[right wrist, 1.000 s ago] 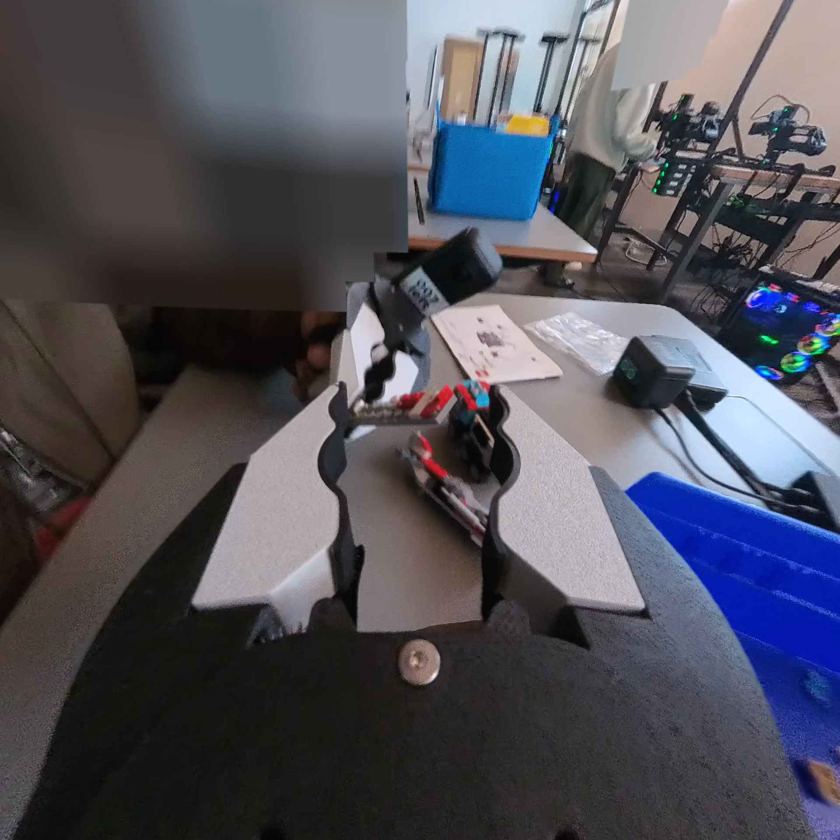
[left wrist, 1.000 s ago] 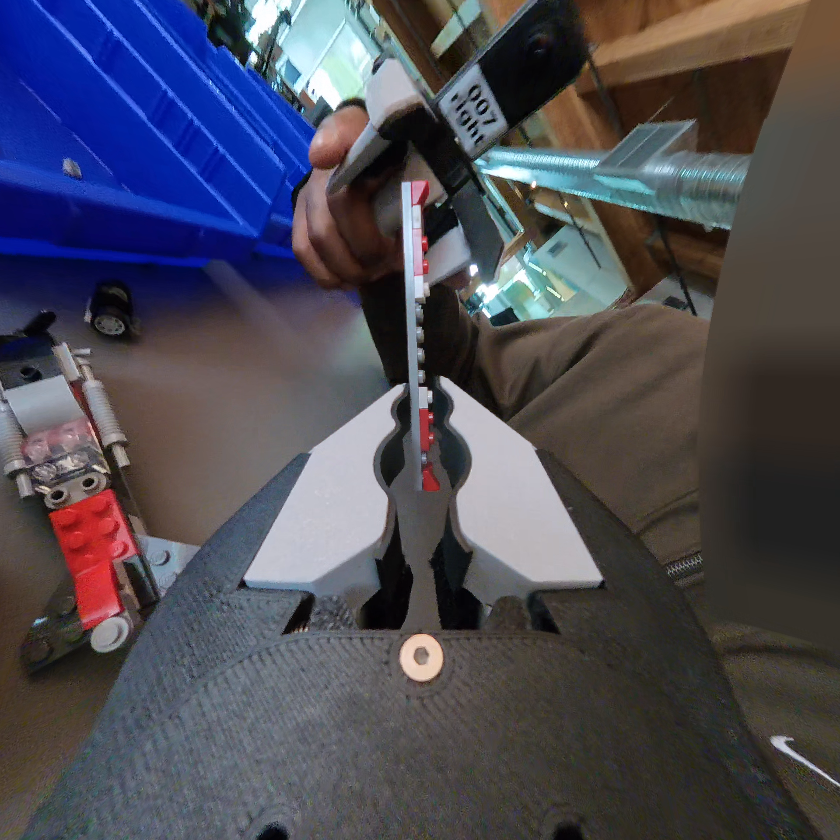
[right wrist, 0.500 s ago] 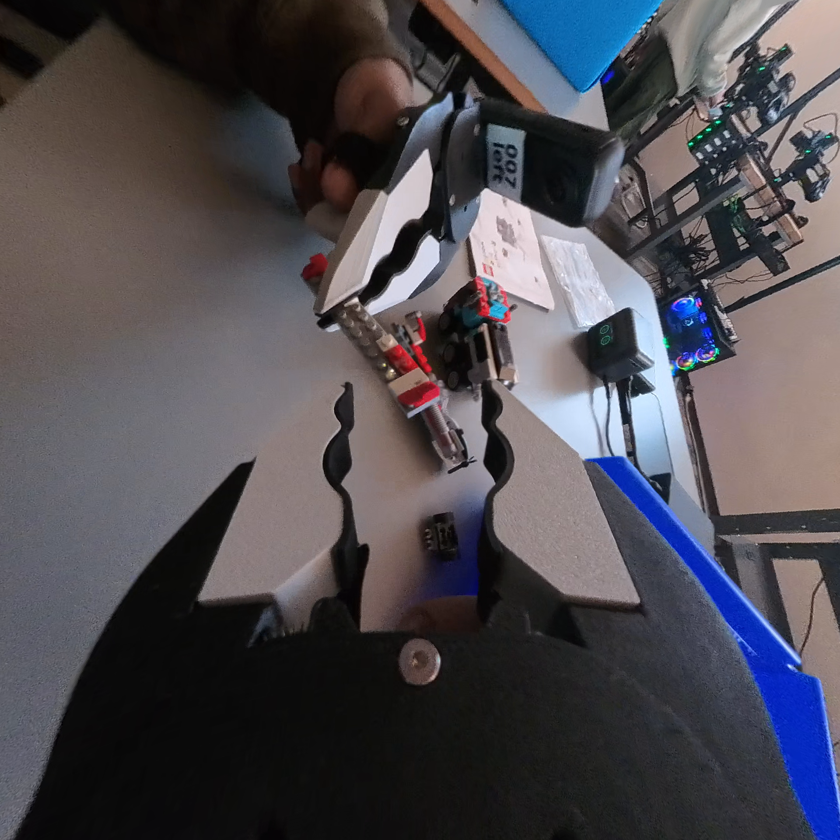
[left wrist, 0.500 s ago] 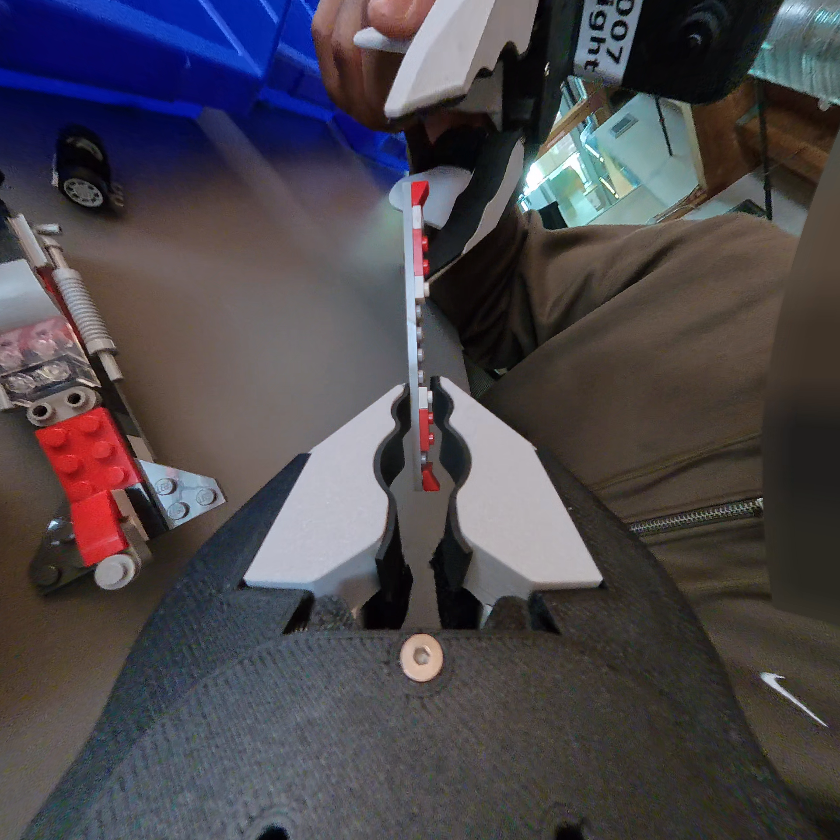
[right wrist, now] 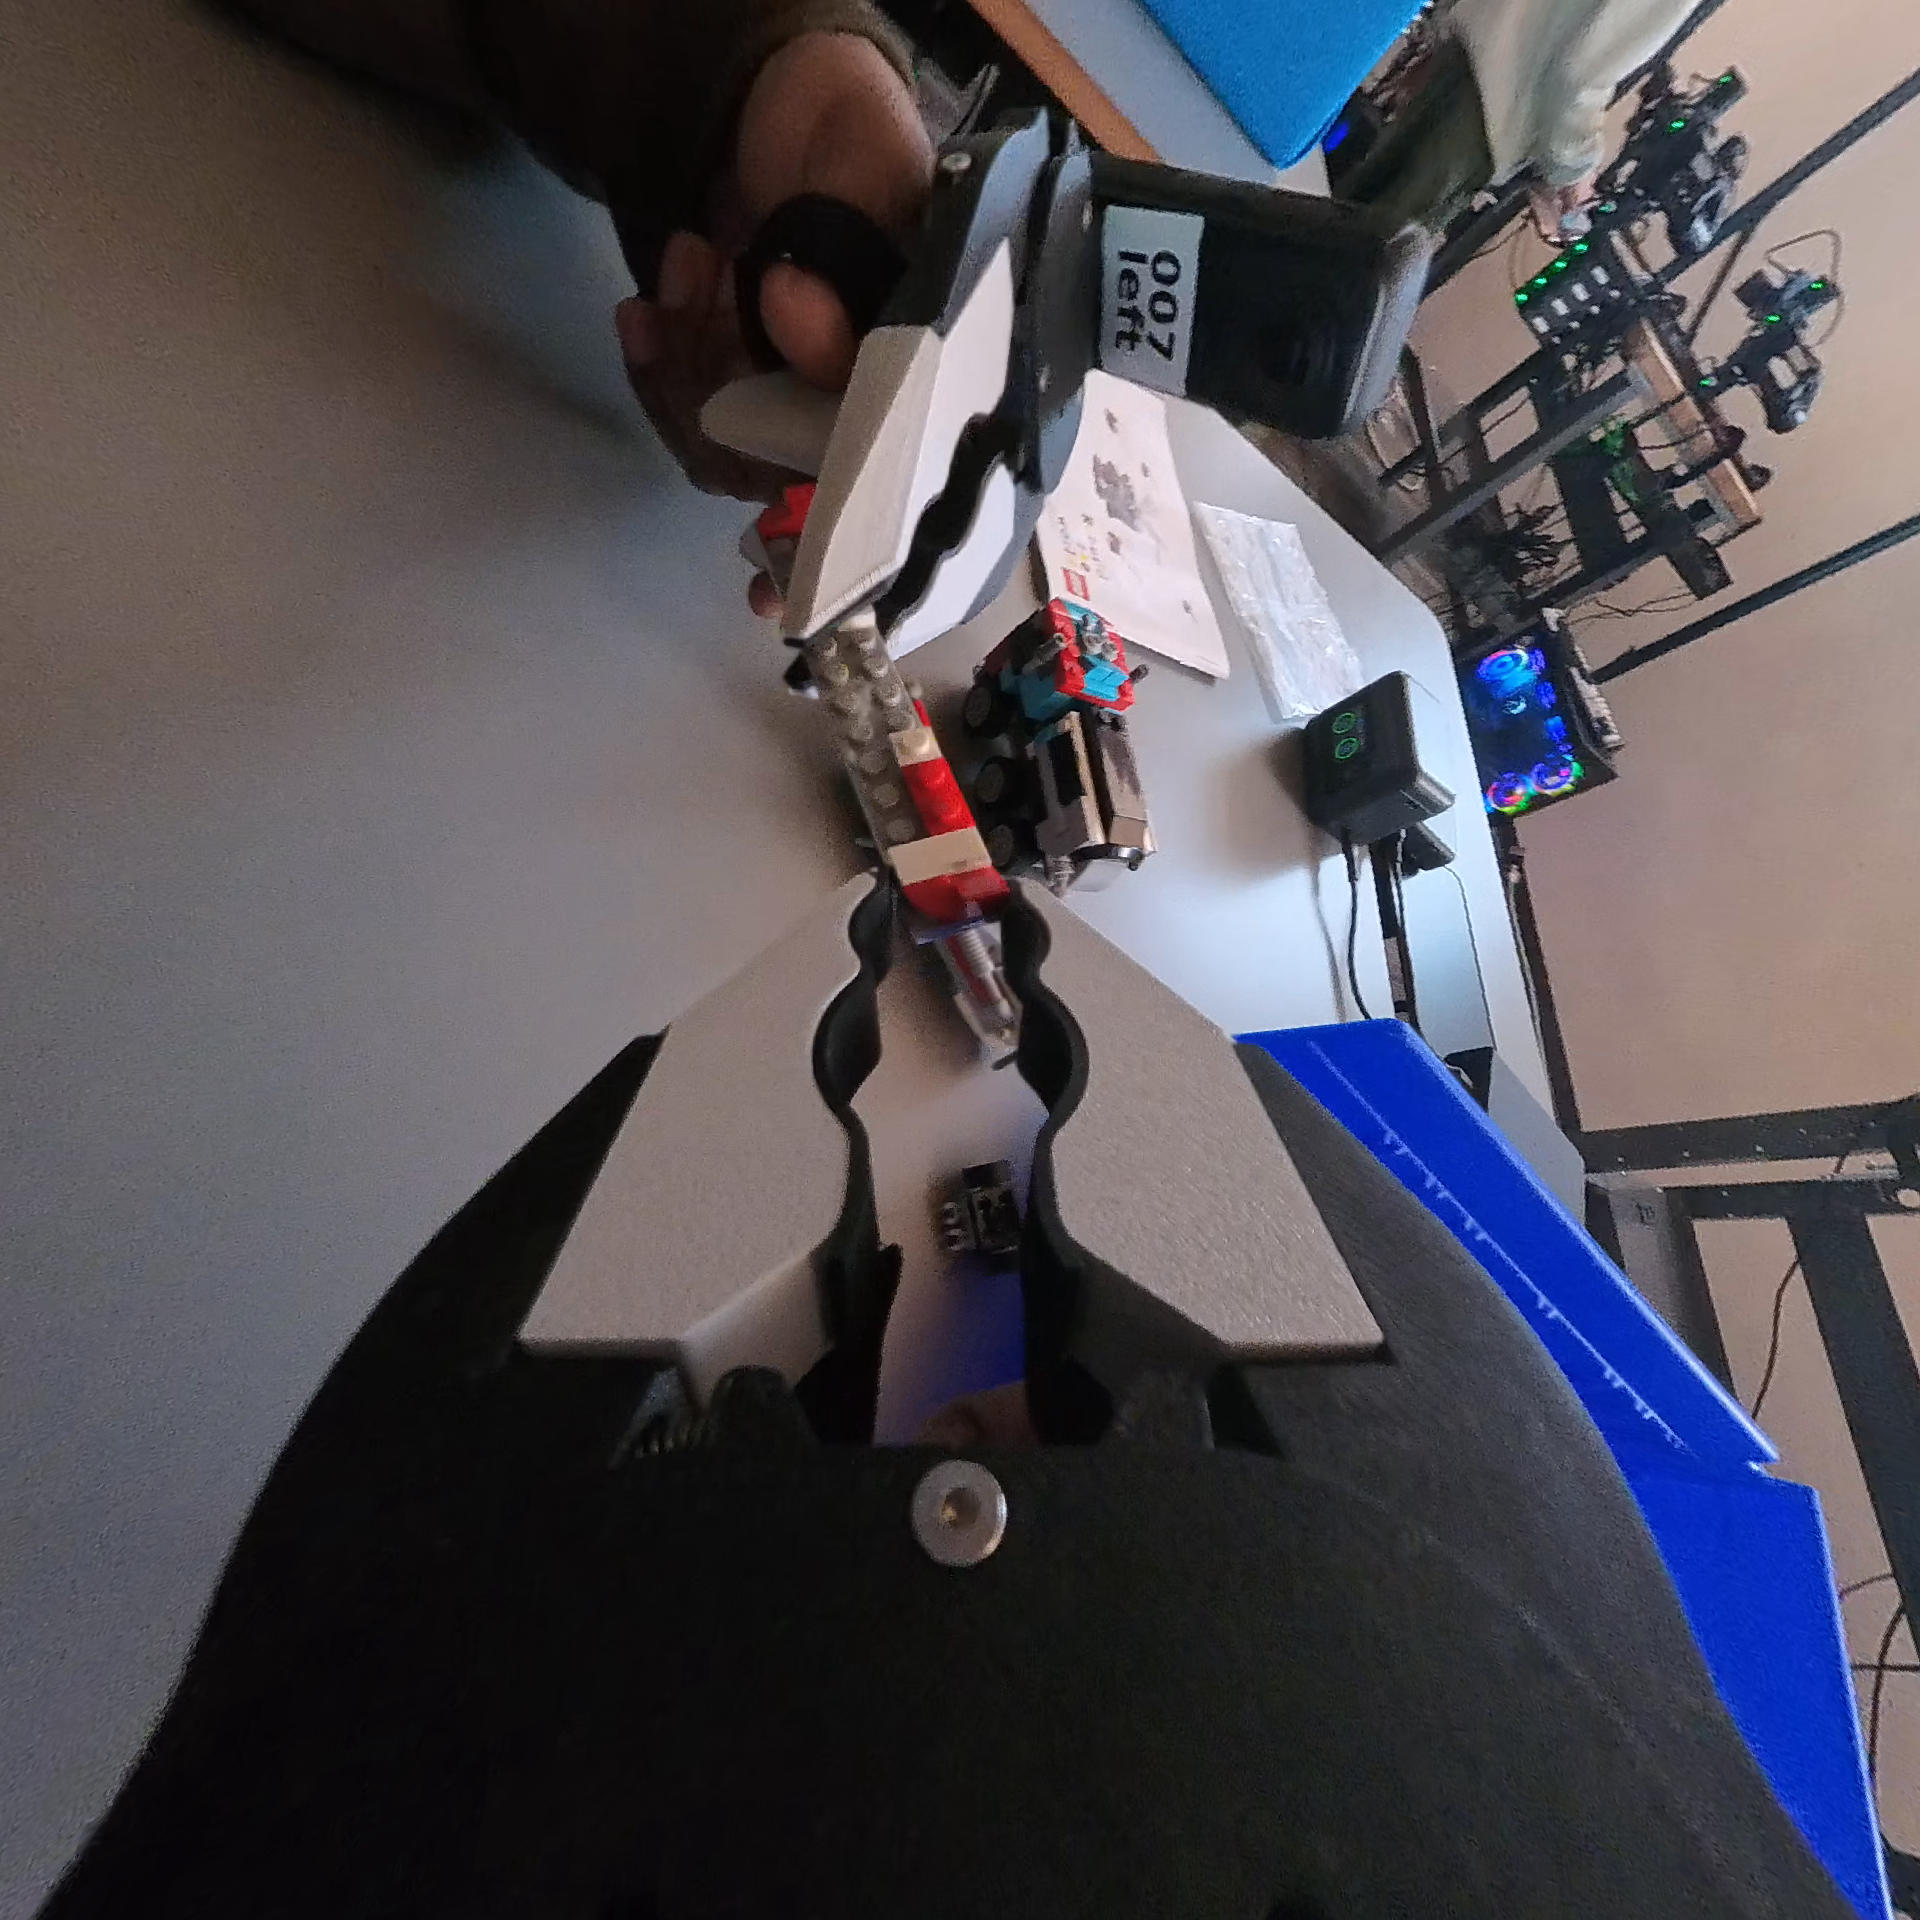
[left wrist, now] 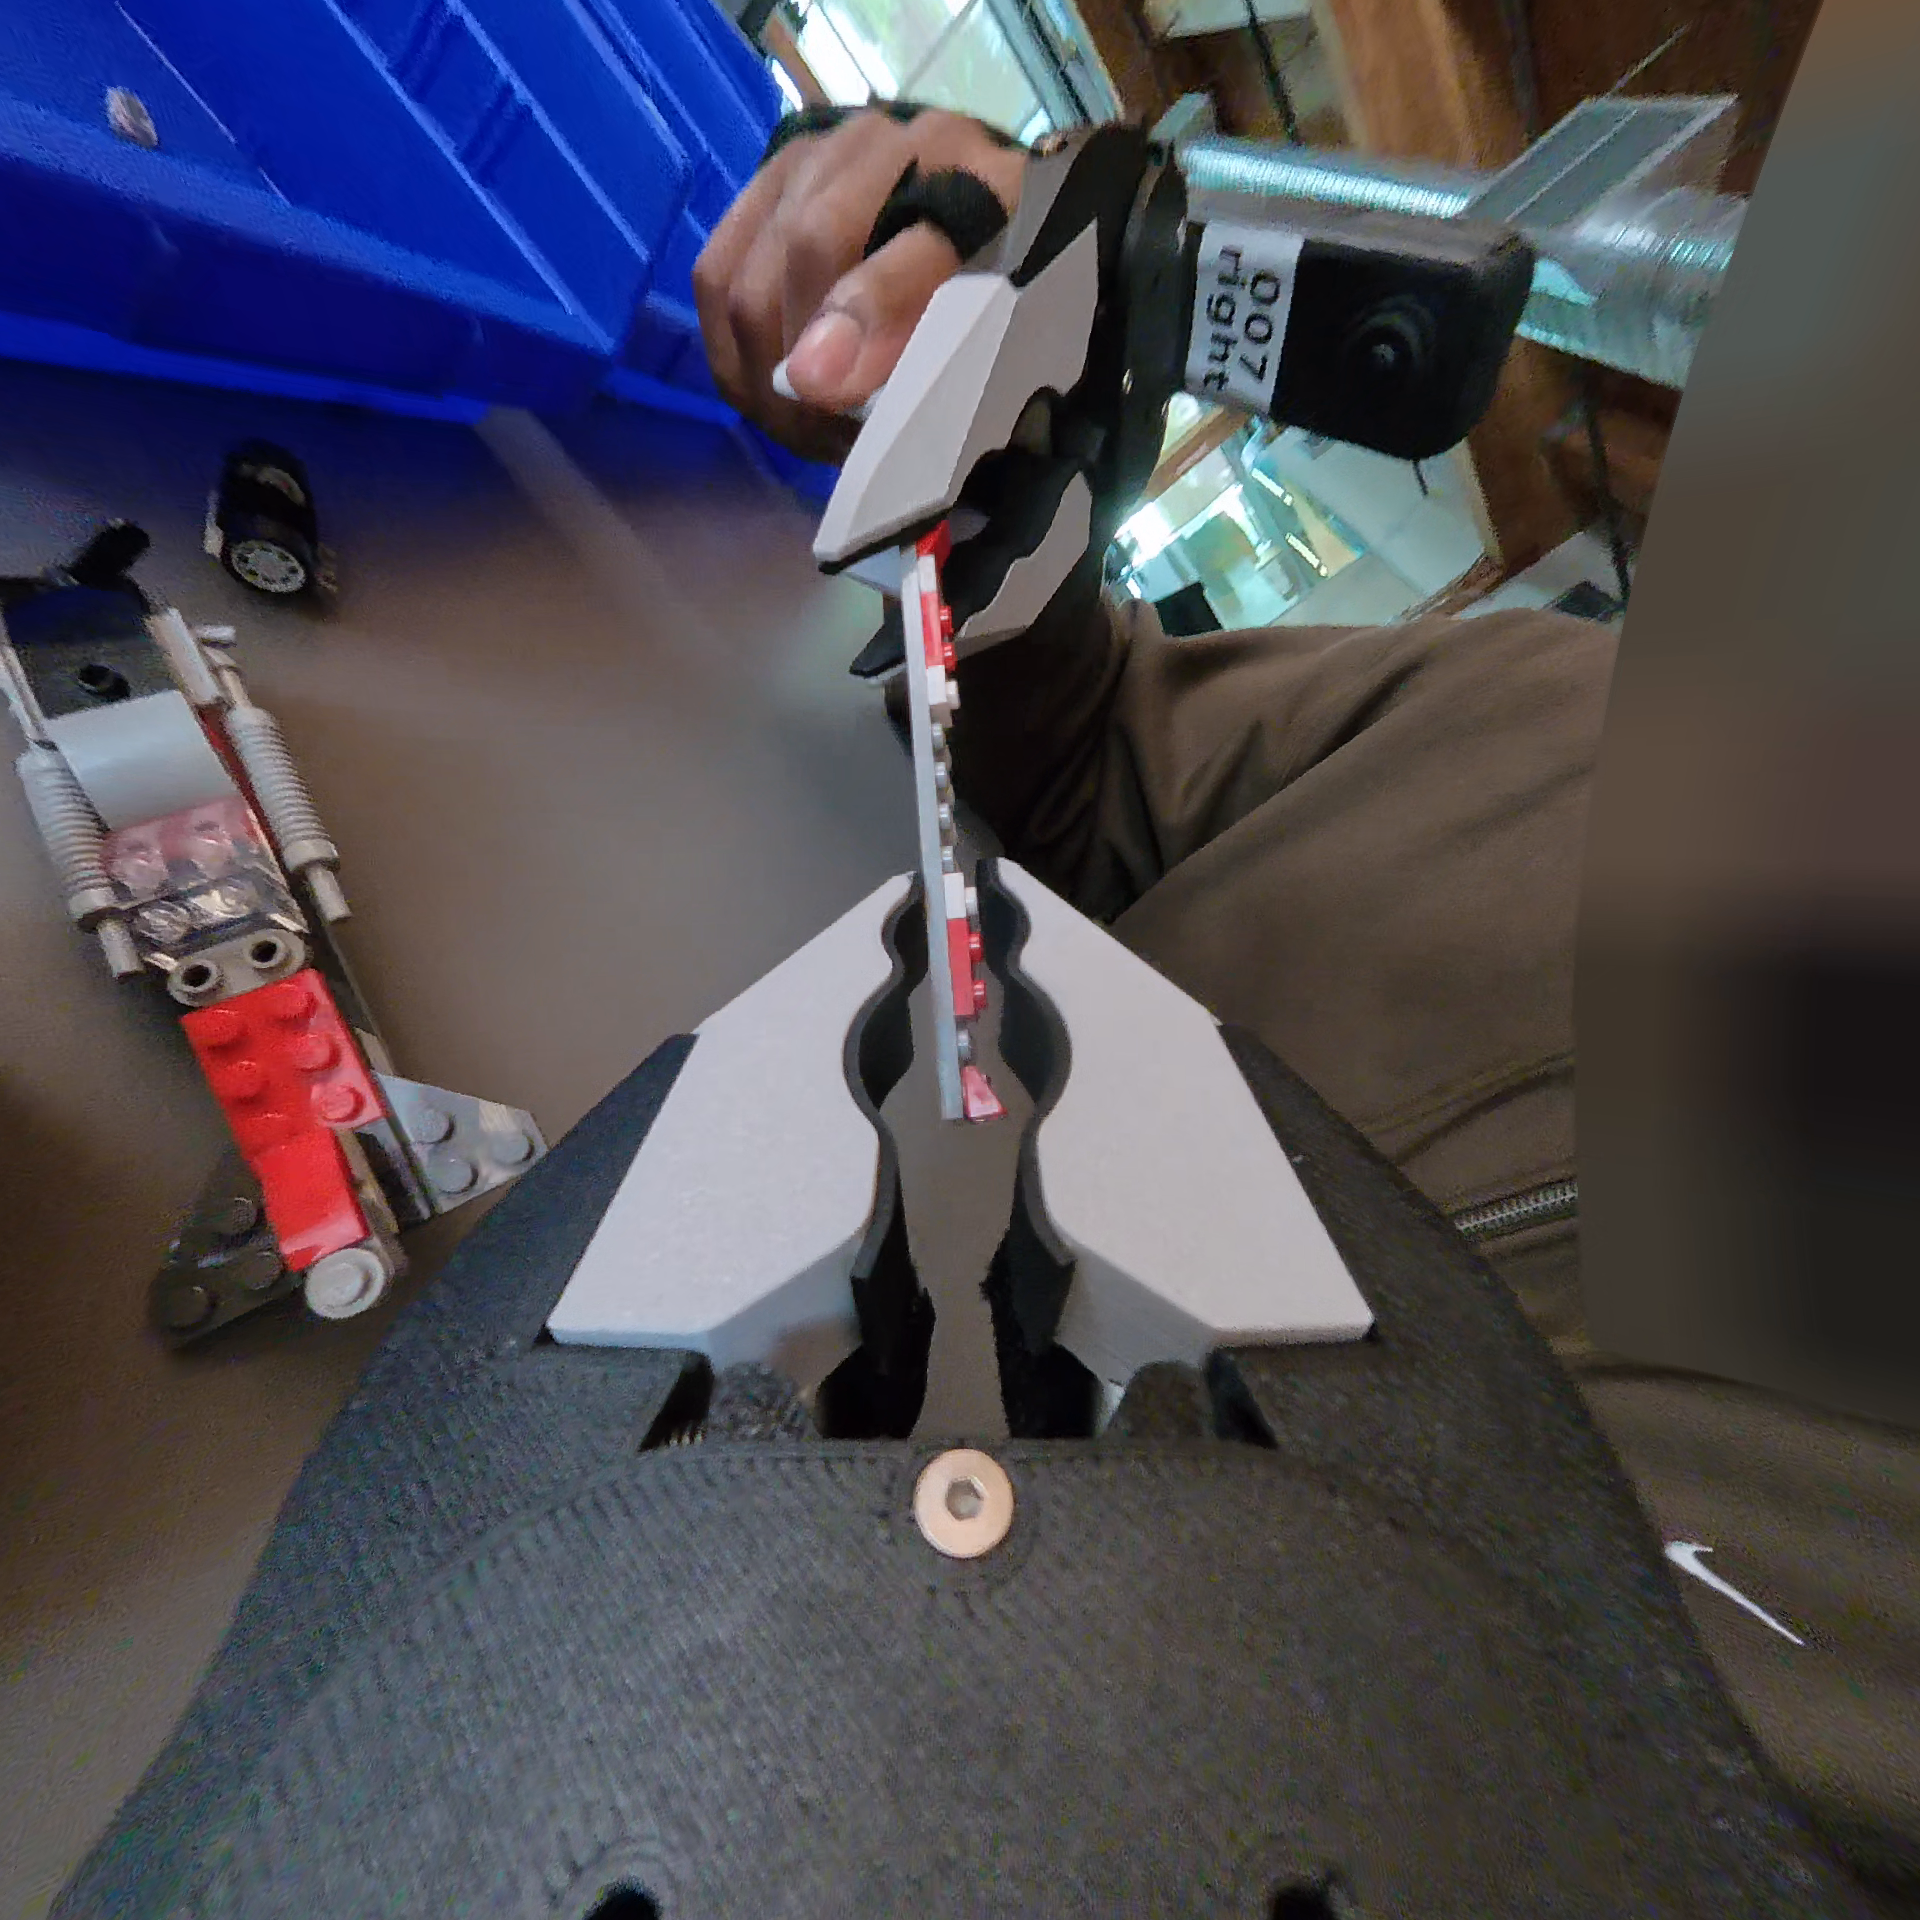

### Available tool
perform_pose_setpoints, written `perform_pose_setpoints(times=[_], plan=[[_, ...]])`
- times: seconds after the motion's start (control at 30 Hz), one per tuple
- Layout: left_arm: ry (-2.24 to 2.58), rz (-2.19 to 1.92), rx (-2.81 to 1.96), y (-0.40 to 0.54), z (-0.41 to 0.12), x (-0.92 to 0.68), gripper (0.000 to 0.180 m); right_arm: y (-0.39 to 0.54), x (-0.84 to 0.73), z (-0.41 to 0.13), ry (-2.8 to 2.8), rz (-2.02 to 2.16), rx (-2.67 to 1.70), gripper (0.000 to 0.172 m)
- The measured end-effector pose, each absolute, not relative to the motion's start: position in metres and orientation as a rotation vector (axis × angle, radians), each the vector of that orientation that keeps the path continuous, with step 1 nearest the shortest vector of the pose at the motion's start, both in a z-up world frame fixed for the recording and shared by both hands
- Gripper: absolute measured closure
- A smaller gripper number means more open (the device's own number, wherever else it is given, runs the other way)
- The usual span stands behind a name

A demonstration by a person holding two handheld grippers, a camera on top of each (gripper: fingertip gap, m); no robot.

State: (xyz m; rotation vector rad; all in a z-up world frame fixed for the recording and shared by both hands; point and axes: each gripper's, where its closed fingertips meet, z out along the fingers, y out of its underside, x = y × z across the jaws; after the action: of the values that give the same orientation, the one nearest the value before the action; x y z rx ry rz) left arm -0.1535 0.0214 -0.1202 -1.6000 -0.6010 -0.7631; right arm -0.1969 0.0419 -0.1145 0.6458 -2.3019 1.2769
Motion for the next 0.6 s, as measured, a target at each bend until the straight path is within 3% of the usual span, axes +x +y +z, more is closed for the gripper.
perform_pose_setpoints(times=[0.37,0.5,0.6], plan=[[-0.667,-0.718,-1.442,0.013,-0.108,-0.178,0.172,0.035,-0.207,-0.110,-2.251,1.307,0.549,0.154],[-0.667,-0.672,-1.495,0.015,-0.112,-0.177,0.172,0.034,-0.199,-0.112,-2.281,1.325,0.570,0.111],[-0.653,-0.658,-1.528,0.017,-0.113,-0.174,0.172,0.032,-0.198,-0.115,-2.285,1.303,0.577,0.121]])
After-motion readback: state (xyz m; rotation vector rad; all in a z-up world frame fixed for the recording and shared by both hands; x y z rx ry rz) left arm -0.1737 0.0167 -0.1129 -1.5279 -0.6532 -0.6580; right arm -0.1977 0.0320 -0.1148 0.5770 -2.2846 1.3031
